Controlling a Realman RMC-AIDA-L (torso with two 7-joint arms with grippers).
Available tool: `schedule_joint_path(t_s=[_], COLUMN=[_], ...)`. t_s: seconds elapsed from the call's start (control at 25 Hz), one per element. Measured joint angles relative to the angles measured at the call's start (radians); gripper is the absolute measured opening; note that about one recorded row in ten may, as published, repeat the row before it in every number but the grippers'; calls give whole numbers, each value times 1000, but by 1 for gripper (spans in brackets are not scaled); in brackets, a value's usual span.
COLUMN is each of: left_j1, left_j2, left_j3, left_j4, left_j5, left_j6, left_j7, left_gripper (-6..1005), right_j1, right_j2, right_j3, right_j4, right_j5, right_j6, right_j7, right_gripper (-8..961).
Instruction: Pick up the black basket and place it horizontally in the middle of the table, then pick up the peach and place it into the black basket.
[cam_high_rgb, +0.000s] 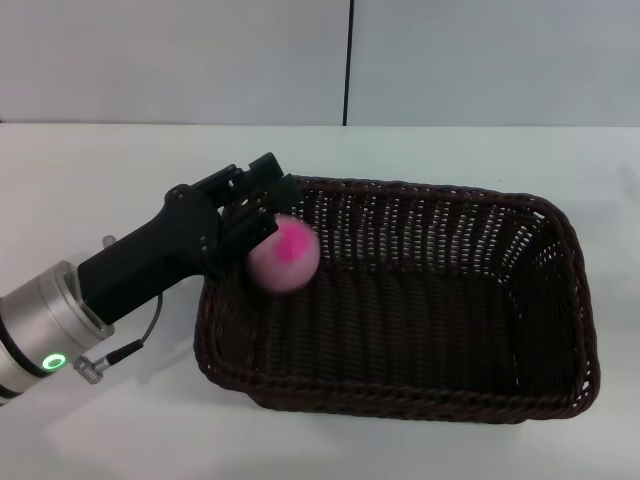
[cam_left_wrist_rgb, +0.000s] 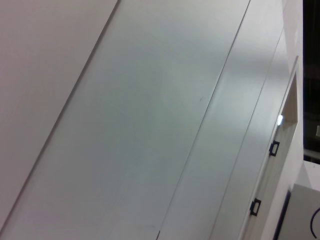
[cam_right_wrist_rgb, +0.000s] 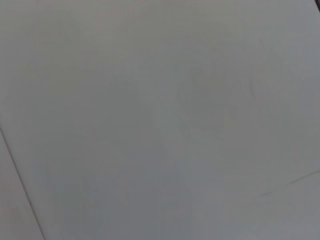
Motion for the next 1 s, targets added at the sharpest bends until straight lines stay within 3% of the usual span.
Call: schedule_joint_path(t_s=[0.2,0.28,0.32,0.44,0.48,0.56,0.64,0.76,0.84,1.0], left_j1=[3,3,56,56,96,96,229,264,318,344], left_j2=[0,0,5,5,5,5,2,2,4,6], left_j3=[-3,-3,-88,-88,-158,-158,-437,-492,-586,-622], left_j4=[0,0,4,4,5,5,-39,-61,-85,-77], left_j5=[-2,-2,-9,-9,-8,-8,-9,-10,-10,-10], left_j6=[4,4,65,65,93,93,156,156,158,158], left_j7=[0,0,17,17,52,52,145,173,200,189], left_gripper=[364,508,580,650,674,721,768,817,822,829], right_j1=[2,4,4,4,4,2,-2,-8,-8,-11], right_j2=[1,3,3,4,4,5,7,11,13,22], right_j3=[2,5,5,7,8,8,8,8,9,13], right_j4=[0,0,0,0,0,0,0,0,0,0], right_j5=[1,4,4,12,18,35,62,88,92,109], right_j6=[-2,-2,-2,-2,-3,-7,-9,-11,-14,-34], right_j7=[0,0,0,0,0,0,0,0,0,1], right_gripper=[715,715,715,715,715,715,715,714,714,714])
